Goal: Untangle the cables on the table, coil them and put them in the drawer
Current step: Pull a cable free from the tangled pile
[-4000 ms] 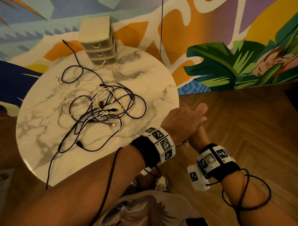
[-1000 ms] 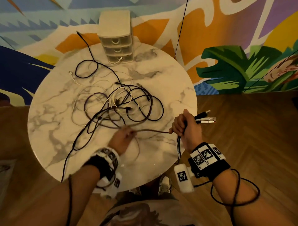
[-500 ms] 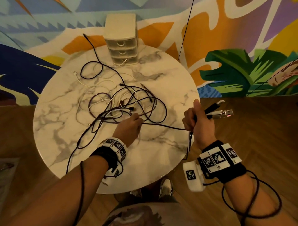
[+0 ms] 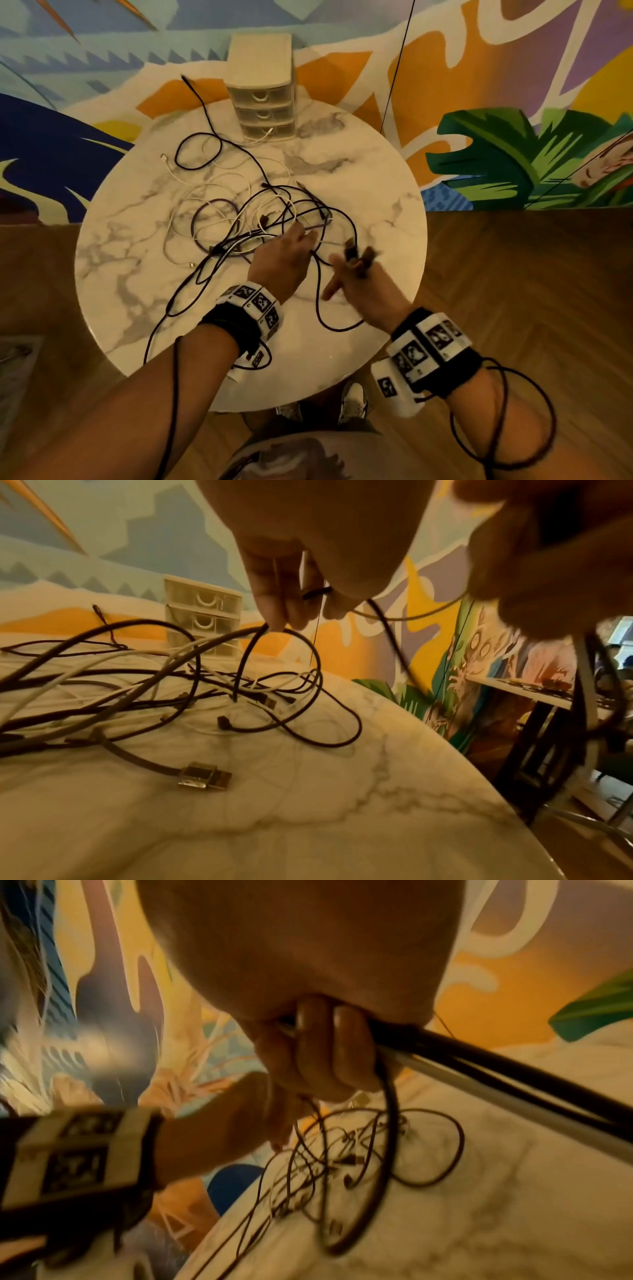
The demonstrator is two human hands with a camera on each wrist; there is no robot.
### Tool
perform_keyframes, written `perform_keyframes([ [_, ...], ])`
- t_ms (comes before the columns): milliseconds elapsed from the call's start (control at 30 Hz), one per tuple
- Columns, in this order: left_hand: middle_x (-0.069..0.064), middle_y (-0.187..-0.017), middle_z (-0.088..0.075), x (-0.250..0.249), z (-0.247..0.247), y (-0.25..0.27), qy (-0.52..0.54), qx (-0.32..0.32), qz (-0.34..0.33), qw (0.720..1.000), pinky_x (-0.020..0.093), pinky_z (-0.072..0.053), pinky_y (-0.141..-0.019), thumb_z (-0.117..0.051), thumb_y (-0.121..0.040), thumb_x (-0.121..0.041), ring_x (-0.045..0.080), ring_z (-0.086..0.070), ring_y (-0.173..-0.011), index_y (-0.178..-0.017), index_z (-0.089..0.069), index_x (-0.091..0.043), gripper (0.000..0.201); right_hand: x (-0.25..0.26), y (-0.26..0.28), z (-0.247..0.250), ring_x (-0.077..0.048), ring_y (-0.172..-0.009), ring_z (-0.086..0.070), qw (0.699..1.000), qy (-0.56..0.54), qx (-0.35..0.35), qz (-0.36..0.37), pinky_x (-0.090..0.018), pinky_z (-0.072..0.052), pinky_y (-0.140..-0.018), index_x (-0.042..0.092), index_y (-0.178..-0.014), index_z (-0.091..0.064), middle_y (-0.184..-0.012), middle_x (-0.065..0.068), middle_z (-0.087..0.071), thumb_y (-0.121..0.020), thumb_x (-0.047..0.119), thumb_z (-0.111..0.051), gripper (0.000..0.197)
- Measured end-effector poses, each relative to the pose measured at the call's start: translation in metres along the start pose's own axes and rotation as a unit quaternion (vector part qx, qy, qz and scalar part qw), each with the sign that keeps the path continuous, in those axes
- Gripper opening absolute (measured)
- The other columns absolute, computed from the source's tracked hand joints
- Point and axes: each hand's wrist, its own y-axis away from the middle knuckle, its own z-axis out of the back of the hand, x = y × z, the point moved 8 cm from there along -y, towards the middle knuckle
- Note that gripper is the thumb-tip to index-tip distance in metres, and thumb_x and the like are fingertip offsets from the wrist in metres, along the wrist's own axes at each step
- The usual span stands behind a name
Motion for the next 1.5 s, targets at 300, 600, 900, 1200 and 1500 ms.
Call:
perform_keyframes([
  [300,-0.003,-0.098,-0.054,0.012,0.013,0.018,0.300,-0.104,0.040,0.947,0.026,-0.053,-0.062,-0.056,-0.089,-0.007,0.014,-0.062,-0.075,-0.094,-0.060,-0.011,0.007,-0.040,-0.022,-0.040,-0.021,-0.061,-0.057,0.995,0.027,0.092,-0.035,-0.046,-0.050,-0.081,0.004,-0.104,-0.066,-0.054,0.003,-0.059,-0.097,0.045,-0.041,0.048],
  [600,0.011,-0.081,-0.068,0.044,0.020,0.041,0.529,-0.097,0.159,0.828,0.033,-0.056,-0.062,-0.053,-0.093,-0.010,0.022,-0.068,-0.072,-0.089,-0.060,-0.005,0.009,-0.061,-0.041,0.002,-0.002,-0.039,-0.040,0.992,-0.094,-0.033,-0.083,-0.020,-0.030,-0.051,0.011,-0.104,-0.071,-0.054,0.002,-0.049,-0.102,0.032,-0.034,0.042],
  [900,-0.001,-0.137,-0.043,0.006,-0.075,0.090,0.156,0.276,-0.081,0.945,0.032,-0.044,-0.098,-0.054,-0.082,-0.010,0.017,-0.051,-0.116,-0.130,-0.053,-0.022,0.049,-0.026,-0.030,0.092,-0.003,-0.029,-0.025,0.917,-0.308,-0.251,-0.033,-0.015,-0.019,-0.033,0.008,-0.060,-0.044,-0.032,0.010,-0.036,-0.102,0.034,-0.036,0.050],
  [1200,0.005,-0.119,-0.059,0.010,-0.072,0.019,0.114,0.181,0.065,0.975,0.039,-0.049,-0.081,-0.049,-0.092,-0.032,0.030,-0.059,-0.102,-0.140,-0.031,-0.028,0.051,0.027,-0.012,0.087,-0.007,-0.032,-0.017,0.877,-0.445,-0.176,0.039,-0.011,-0.013,-0.039,0.016,-0.050,-0.045,-0.039,0.005,-0.027,-0.102,0.035,-0.034,0.056],
  [1500,0.008,-0.088,-0.066,0.067,-0.057,0.018,0.114,0.089,0.287,0.947,0.037,-0.051,-0.073,-0.032,-0.085,-0.071,0.030,-0.062,-0.083,-0.094,-0.062,-0.015,0.064,0.009,0.000,0.096,-0.007,-0.031,-0.016,0.858,-0.492,-0.147,0.019,-0.009,-0.013,-0.042,0.012,-0.046,-0.043,-0.039,0.004,-0.020,-0.101,0.040,-0.030,0.063],
])
